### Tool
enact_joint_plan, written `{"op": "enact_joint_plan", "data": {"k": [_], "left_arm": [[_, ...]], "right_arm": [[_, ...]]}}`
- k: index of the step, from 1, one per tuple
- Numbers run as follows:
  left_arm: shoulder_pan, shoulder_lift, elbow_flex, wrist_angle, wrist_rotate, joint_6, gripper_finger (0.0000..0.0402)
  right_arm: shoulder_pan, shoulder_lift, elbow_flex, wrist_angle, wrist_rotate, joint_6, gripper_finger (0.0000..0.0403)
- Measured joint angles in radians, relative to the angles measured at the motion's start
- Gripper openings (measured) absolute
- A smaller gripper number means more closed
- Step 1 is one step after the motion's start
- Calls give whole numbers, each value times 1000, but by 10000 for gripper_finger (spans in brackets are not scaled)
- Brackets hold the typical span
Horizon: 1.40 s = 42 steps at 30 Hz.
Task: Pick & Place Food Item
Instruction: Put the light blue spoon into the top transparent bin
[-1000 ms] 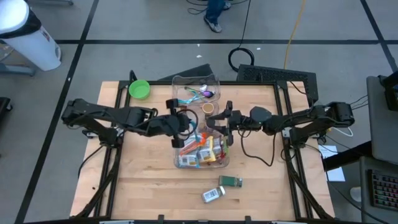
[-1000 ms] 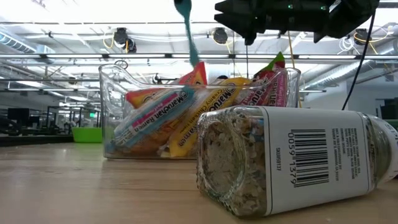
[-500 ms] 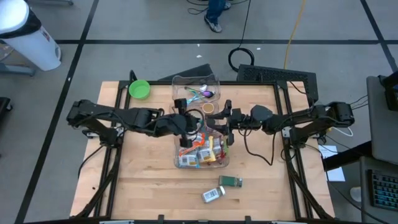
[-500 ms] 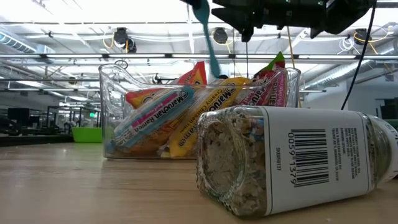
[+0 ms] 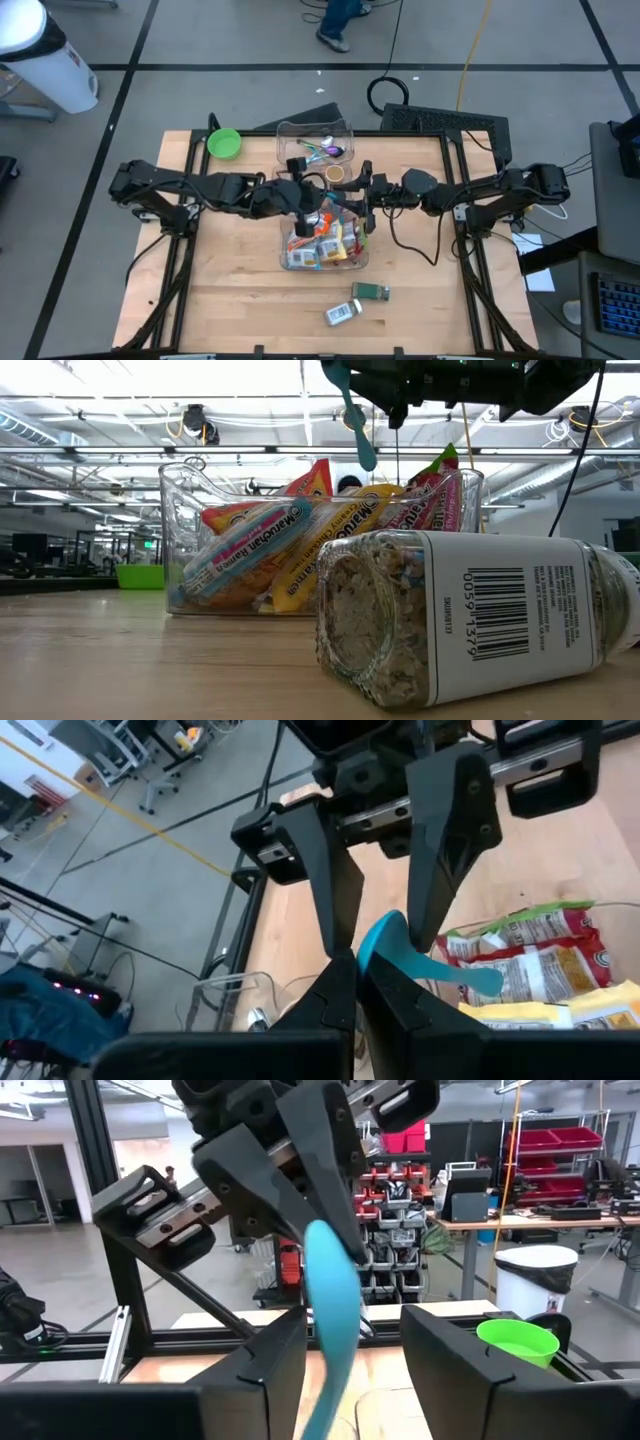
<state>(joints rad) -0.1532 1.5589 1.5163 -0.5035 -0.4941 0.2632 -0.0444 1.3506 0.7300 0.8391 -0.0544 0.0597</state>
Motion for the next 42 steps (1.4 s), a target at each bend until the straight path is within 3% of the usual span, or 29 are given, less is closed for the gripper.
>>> {"op": "enact_joint_plan", "data": {"k": [5,12,22,30,38,42], "left_arm": [[3,0,0,1,0,-8,6],[3,-1,0,5,41,-42,19],[39,-2,0,8,53,-62,26],[40,-1,8,51,125,7,116],[33,0,125,-88,-99,-1,205],[35,-2,171,-200,-99,-96,224]], "right_arm": [[0,0,0,-1,1,-16,129],[0,0,-2,7,2,-58,18],[-1,0,-2,7,43,-74,4],[-8,0,-1,12,46,-106,1],[-15,-27,-1,6,51,-165,1],[-15,-83,-2,-6,60,-224,1]]}}
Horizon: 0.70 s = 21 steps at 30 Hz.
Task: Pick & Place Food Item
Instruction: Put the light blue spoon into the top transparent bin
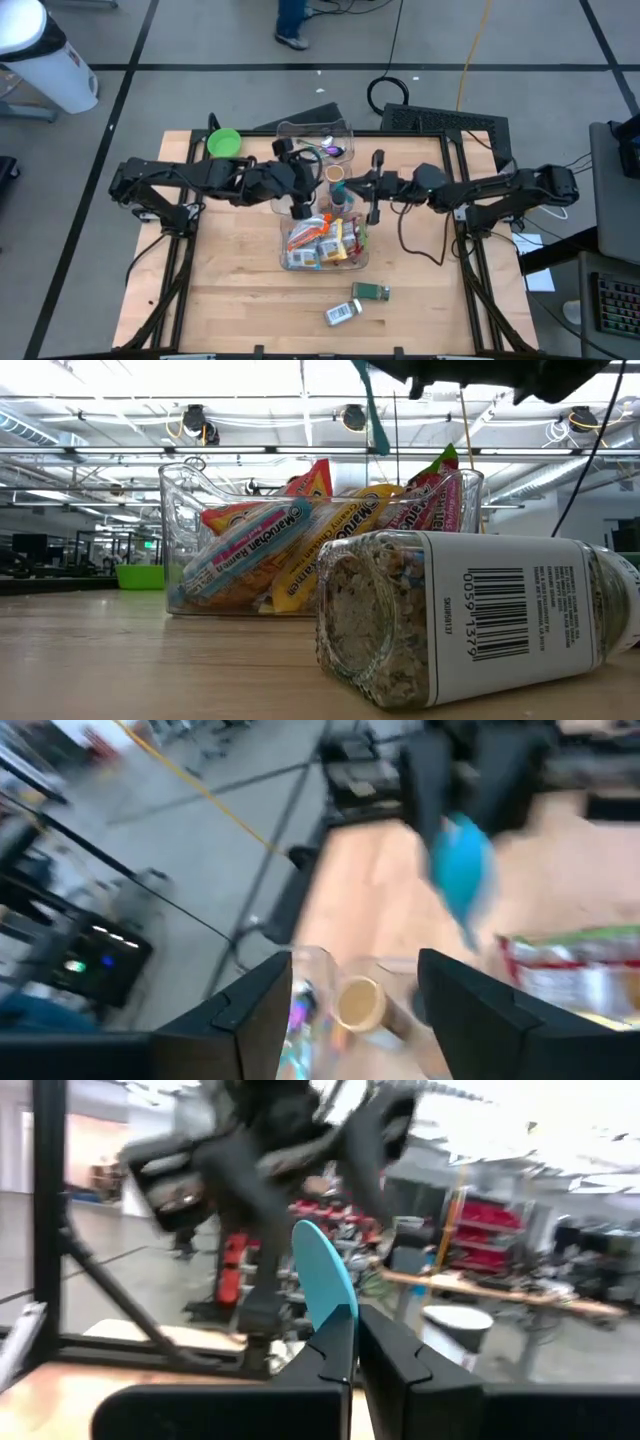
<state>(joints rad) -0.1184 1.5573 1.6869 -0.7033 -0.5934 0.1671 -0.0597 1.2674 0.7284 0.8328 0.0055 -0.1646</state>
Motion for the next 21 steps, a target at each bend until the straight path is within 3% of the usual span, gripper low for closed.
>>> {"op": "enact_joint_plan", "data": {"k": [4,7,17,21], "left_arm": [[9,0,-2,-96,78,-84,229],[20,-1,-44,-59,148,-126,230],[63,2,-331,487,332,-83,230],[91,3,-414,724,415,-84,230]], "right_arm": [[0,-61,-21,8,78,-57,1],[-12,-105,-71,65,99,-73,1],[-32,-111,-354,571,98,69,0],[-32,-74,-393,671,98,119,0]]}}
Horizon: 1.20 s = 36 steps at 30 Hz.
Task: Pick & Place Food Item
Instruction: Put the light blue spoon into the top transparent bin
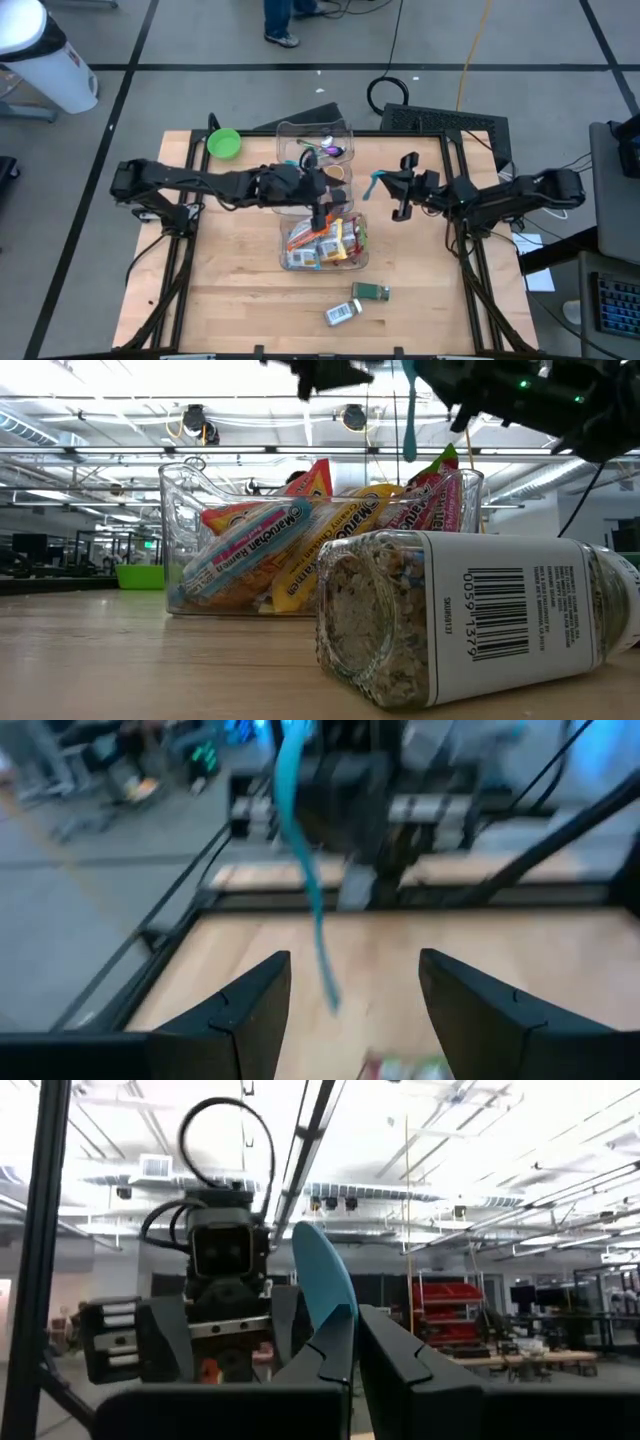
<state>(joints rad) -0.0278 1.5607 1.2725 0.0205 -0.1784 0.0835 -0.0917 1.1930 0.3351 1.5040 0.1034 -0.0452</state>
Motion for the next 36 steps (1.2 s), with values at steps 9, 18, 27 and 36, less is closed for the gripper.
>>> {"op": "enact_joint_plan", "data": {"k": [9,18,27,36], "left_arm": [[62,116,-47,232,178,-53,230],[88,154,-46,273,177,-70,230],[87,155,-46,269,177,-70,210],[91,155,-46,276,178,-56,42]], "right_arm": [[24,123,52,55,-29,-1,0],[24,168,85,62,-75,4,0],[24,167,95,61,-80,-2,0],[23,167,95,61,-73,-3,0]]}}
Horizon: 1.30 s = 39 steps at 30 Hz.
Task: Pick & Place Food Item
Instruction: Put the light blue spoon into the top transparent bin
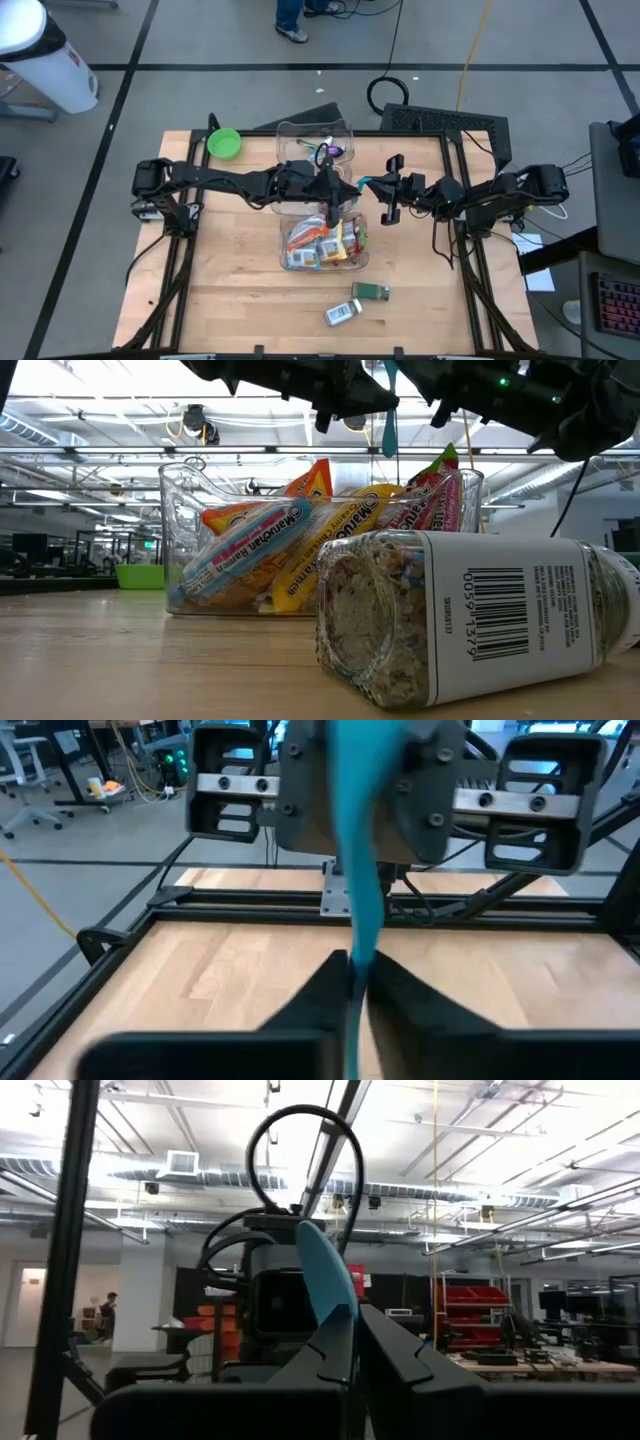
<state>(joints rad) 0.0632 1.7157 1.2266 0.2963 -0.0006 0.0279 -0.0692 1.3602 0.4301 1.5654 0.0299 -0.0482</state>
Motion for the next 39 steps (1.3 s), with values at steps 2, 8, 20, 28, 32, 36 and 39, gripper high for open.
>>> {"op": "enact_joint_plan", "data": {"k": [2,8,20,28,32,36,39], "left_arm": [[1,0,0,-1,-4,5,15],[-5,0,0,-2,-16,36,16],[-27,0,0,-41,-112,90,9],[-15,-42,34,-212,-160,159,9],[19,-122,68,-396,-202,202,13],[91,-195,77,-529,-211,253,9],[169,-228,79,-590,-211,266,9]], "right_arm": [[-1,0,0,0,7,2,0],[0,0,0,-6,0,2,1],[2,-16,0,-25,13,-34,115],[-14,-76,-1,-103,54,-157,209],[-46,-155,-1,-253,140,-229,229],[-97,-242,-2,-448,152,-275,232],[-131,-300,-1,-591,153,-275,227]]}}
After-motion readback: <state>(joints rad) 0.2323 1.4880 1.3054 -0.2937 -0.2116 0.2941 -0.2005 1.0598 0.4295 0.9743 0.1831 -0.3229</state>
